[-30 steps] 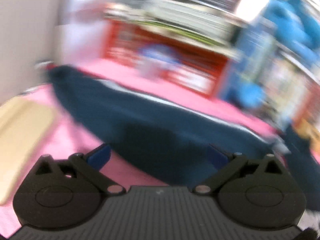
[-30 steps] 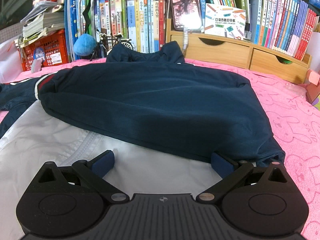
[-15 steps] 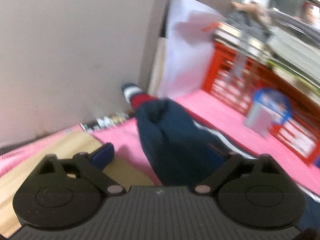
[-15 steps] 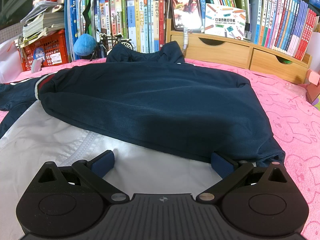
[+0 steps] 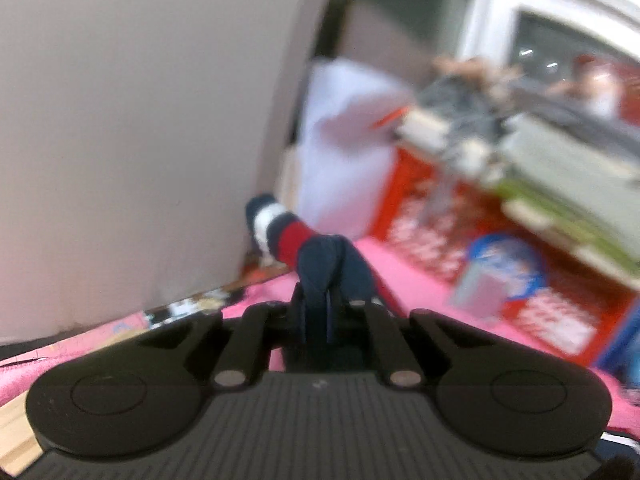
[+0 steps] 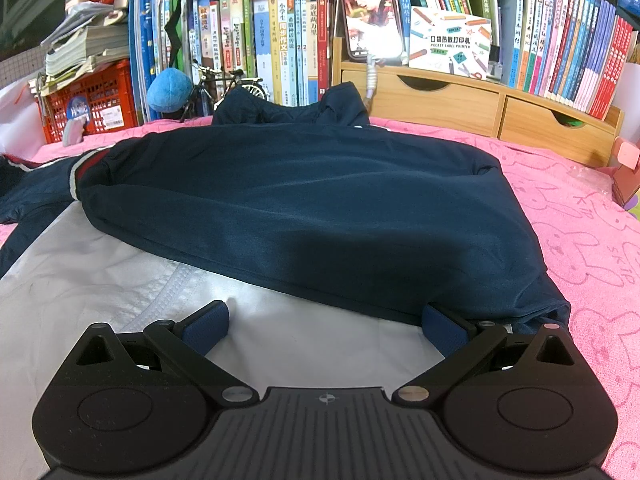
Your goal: Fold clothes
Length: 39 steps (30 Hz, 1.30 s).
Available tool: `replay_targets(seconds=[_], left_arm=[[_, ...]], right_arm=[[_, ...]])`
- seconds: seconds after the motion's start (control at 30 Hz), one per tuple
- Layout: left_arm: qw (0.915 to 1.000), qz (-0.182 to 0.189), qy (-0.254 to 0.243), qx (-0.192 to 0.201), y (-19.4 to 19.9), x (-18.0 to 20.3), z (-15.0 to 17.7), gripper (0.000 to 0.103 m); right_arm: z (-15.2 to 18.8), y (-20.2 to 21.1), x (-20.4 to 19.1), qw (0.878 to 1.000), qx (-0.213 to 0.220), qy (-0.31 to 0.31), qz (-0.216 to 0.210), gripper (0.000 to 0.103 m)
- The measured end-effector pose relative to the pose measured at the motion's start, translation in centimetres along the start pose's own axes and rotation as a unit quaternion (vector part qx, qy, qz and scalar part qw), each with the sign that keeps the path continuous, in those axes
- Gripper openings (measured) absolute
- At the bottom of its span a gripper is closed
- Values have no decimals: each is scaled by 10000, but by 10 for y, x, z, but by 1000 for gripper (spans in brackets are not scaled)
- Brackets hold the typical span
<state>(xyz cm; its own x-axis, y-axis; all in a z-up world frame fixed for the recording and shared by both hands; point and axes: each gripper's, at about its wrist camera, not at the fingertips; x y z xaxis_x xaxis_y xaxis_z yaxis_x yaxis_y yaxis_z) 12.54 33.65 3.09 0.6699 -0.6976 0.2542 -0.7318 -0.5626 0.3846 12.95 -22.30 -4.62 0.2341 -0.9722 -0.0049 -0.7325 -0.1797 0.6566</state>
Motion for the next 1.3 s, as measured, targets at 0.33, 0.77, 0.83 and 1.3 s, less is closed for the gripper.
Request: replay_targets(seconds=[0.33, 0.77, 0.83, 1.3], left_arm=[[9485, 2920, -1127, 478, 171, 176, 50, 9], [8419, 4361, -2595, -1833, 212, 346, 198, 50], [8511, 4202, -2670, -1668, 209, 321, 193, 69], [9132, 2943, -2221, -1735, 157, 158, 177, 75]], right_arm=[[-1, 4, 11, 9991, 106, -315, -259, 103], [8, 19, 64, 9770, 636, -1836, -880, 103], [8, 20, 64, 9763, 644, -1865, -892, 103], [7, 21, 59, 9798, 609, -1774, -699, 103]])
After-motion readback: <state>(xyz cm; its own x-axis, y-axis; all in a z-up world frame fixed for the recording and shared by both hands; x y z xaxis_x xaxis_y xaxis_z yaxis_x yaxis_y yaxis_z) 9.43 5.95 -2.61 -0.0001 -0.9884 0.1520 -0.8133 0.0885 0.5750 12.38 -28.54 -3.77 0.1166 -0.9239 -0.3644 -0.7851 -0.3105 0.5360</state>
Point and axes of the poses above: each gripper's, at about its wrist camera, not at the fingertips, and y roughly against the way its jaws point, x to its right, z to its underside
